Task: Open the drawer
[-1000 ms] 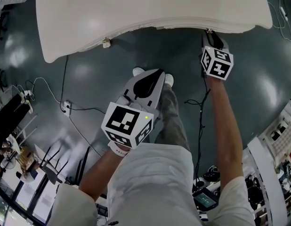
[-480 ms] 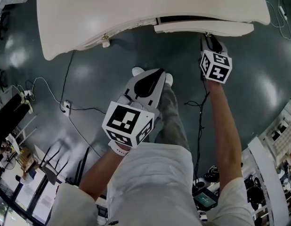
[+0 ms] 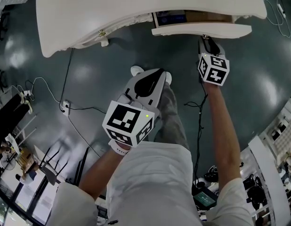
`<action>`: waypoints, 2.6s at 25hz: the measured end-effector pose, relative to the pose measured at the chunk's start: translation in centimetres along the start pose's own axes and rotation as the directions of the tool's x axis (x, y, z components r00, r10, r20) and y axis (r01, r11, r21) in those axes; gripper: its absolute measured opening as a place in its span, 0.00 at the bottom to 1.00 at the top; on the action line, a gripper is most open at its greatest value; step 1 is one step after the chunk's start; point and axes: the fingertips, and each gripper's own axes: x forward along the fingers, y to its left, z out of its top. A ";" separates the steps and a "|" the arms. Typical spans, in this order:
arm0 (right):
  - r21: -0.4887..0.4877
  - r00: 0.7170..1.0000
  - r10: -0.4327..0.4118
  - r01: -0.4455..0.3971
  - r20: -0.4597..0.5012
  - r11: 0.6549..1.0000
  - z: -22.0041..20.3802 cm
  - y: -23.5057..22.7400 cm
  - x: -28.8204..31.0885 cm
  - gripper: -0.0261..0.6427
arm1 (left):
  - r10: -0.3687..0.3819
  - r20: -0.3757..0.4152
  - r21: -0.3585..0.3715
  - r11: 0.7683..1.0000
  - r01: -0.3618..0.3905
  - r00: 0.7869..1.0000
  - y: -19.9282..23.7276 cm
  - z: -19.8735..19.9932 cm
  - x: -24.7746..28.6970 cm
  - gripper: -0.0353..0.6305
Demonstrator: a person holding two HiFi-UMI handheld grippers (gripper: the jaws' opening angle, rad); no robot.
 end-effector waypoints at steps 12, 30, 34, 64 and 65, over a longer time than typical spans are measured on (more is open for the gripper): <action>0.013 1.000 0.009 -0.008 -0.011 1.000 -2.3 0.0 -2.4 0.24 | -0.008 0.002 0.010 1.000 0.008 1.000 -1.7 -0.7 0.1 0.07; 0.031 1.000 0.017 -0.017 -0.021 0.999 -5.0 0.0 -5.6 0.25 | -0.028 -0.012 0.023 0.999 0.028 1.000 -3.8 -1.6 0.9 0.07; 0.039 0.999 0.014 -0.013 -0.029 0.999 -5.5 -0.1 -6.0 0.24 | -0.030 -0.014 0.023 0.999 0.031 0.999 -3.9 -1.6 1.1 0.07; 0.039 0.998 0.019 -0.017 -0.061 0.999 -8.4 -0.4 -8.4 0.25 | -0.037 -0.020 0.024 0.999 0.037 0.999 -3.5 -1.8 1.5 0.07; 0.039 0.998 0.021 -0.019 -0.063 0.999 -8.5 -0.4 -8.5 0.25 | -0.037 -0.019 0.024 0.999 0.038 0.999 -3.5 -1.7 1.4 0.07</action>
